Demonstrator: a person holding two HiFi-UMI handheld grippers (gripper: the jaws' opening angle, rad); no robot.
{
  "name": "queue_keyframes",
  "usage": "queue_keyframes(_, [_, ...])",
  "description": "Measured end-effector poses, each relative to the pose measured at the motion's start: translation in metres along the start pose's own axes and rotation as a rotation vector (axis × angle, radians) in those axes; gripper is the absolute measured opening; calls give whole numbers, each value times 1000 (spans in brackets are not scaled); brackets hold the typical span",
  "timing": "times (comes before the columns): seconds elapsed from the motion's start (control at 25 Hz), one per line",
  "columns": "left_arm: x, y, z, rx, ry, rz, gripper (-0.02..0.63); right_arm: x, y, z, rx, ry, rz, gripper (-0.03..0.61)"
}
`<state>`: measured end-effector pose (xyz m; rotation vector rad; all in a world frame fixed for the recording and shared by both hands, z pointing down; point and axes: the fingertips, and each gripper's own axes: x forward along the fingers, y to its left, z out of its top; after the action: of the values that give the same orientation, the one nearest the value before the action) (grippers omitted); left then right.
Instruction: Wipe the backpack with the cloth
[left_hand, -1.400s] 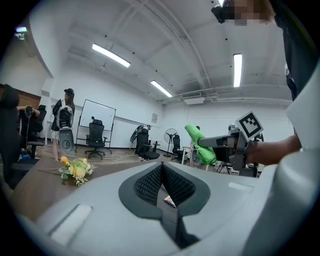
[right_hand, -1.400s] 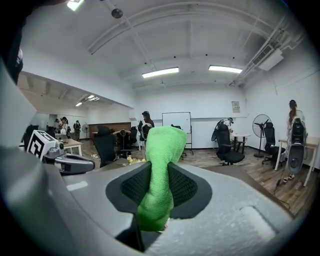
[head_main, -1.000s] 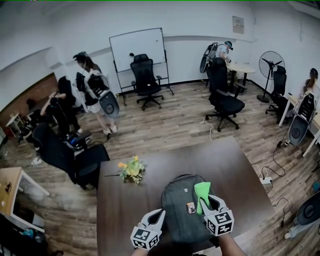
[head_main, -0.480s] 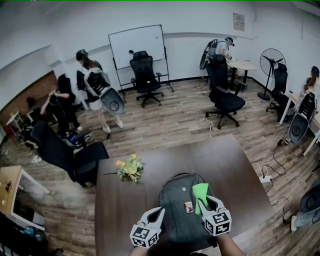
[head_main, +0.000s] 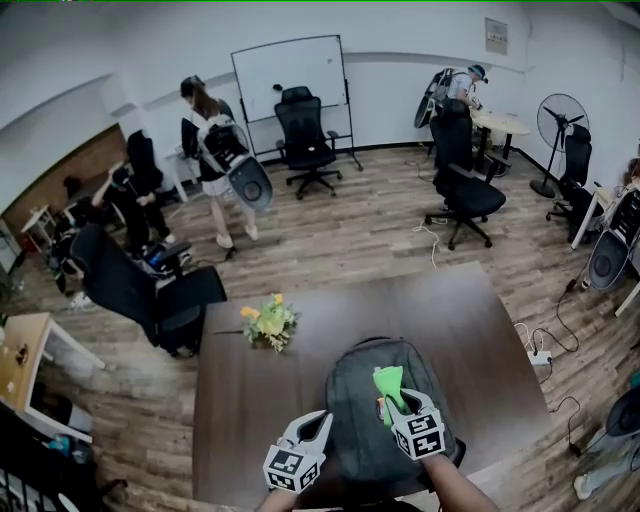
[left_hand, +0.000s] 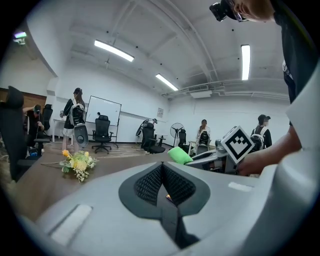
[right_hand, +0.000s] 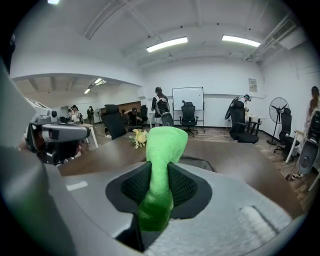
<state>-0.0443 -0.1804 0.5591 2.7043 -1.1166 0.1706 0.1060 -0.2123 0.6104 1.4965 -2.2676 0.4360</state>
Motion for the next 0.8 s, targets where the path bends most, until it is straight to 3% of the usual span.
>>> queue_keyframes(0.24, [-5, 7, -1, -6, 3, 28, 20, 38, 18, -18, -50, 95, 31, 100])
queue_keyframes(0.8, [-21, 44, -33, -55, 68, 123, 20, 123, 45, -10, -32, 137, 90, 101])
